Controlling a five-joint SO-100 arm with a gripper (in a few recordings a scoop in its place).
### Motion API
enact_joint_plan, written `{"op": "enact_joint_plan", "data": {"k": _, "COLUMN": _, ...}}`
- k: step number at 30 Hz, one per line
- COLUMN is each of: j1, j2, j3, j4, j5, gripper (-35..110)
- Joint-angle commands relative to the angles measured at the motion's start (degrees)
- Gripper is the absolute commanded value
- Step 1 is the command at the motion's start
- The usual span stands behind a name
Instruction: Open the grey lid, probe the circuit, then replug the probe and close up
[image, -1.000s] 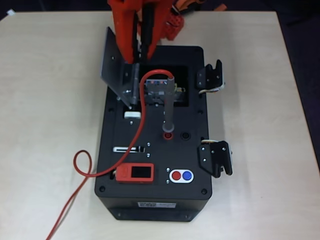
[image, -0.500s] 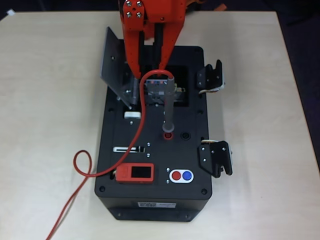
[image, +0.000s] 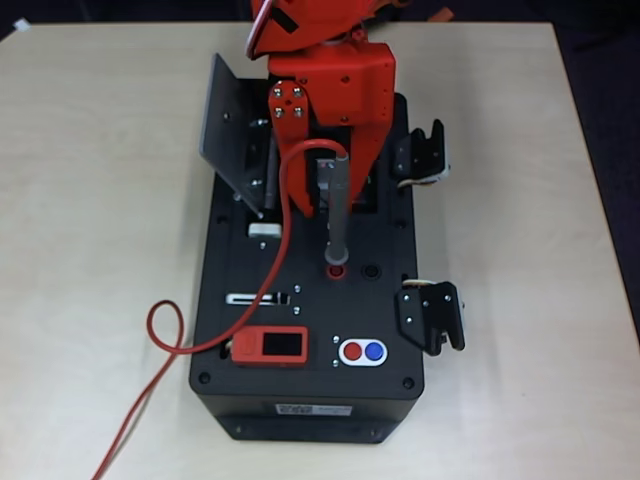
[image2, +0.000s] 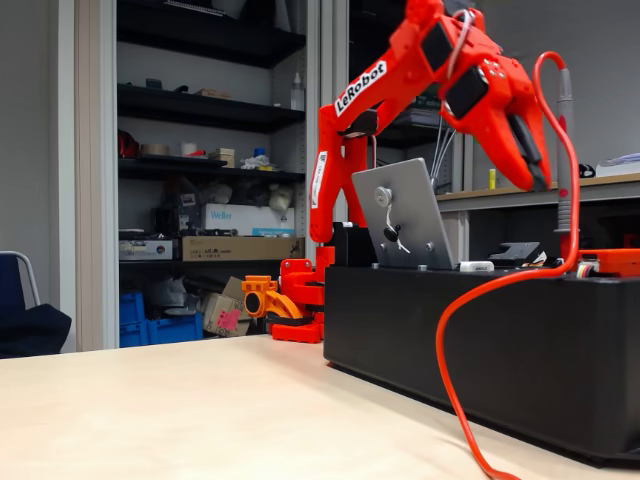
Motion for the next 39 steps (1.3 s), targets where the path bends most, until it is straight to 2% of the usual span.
{"op": "enact_joint_plan", "data": {"k": 1, "j1": -1.67, "j2": -0.09, "j3": -1.14, "j4": -0.35, "j5": 2.81, "gripper": 5}}
{"op": "enact_joint_plan", "data": {"k": 18, "j1": -2.64, "j2": -1.67, "j3": -3.34, "j4": -3.25, "j5": 3.43, "gripper": 12}}
{"op": "enact_joint_plan", "data": {"k": 39, "j1": -1.93, "j2": -6.77, "j3": -6.59, "j4": -6.5, "j5": 4.48, "gripper": 8}}
